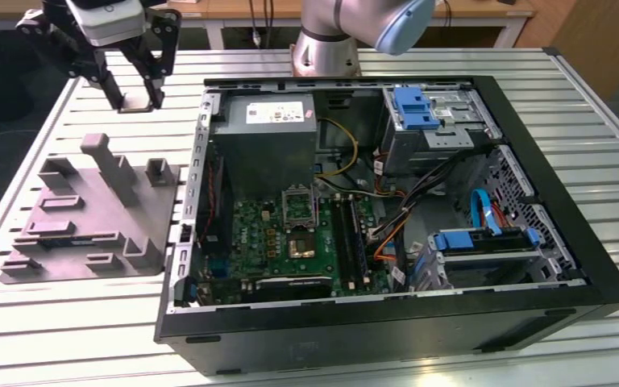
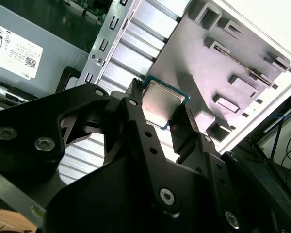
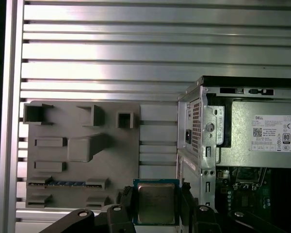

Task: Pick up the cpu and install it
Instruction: 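Pick up the cpu and move it towards the insertion slot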

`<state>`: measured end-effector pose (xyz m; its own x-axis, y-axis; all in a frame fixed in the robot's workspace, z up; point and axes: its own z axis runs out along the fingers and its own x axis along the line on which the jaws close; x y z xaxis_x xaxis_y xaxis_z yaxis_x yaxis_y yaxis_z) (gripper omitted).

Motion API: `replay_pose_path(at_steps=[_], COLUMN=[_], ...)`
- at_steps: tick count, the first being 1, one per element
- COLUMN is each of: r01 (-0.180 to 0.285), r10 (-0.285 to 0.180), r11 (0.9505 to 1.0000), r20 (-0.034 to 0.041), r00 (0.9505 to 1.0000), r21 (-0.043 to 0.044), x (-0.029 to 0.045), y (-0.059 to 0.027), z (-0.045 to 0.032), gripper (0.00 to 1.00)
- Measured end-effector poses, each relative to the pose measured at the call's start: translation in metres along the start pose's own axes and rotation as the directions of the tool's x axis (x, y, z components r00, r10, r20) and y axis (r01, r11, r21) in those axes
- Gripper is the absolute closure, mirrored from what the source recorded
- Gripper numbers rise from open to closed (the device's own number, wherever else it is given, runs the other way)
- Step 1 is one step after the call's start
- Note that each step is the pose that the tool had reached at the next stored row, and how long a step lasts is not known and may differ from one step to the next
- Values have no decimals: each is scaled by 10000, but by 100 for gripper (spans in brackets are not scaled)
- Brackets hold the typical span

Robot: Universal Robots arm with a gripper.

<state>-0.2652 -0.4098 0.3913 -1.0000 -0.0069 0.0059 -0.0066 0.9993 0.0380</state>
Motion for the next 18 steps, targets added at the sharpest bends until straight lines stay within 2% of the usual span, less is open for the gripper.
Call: replay_pose_path(at_steps=[18], r01=[-1], r10=[1], r11=[10000], r20=[0], r00=[10000], r21=[0], x=[-132], y=[-1], z=[-1], gripper=[53])
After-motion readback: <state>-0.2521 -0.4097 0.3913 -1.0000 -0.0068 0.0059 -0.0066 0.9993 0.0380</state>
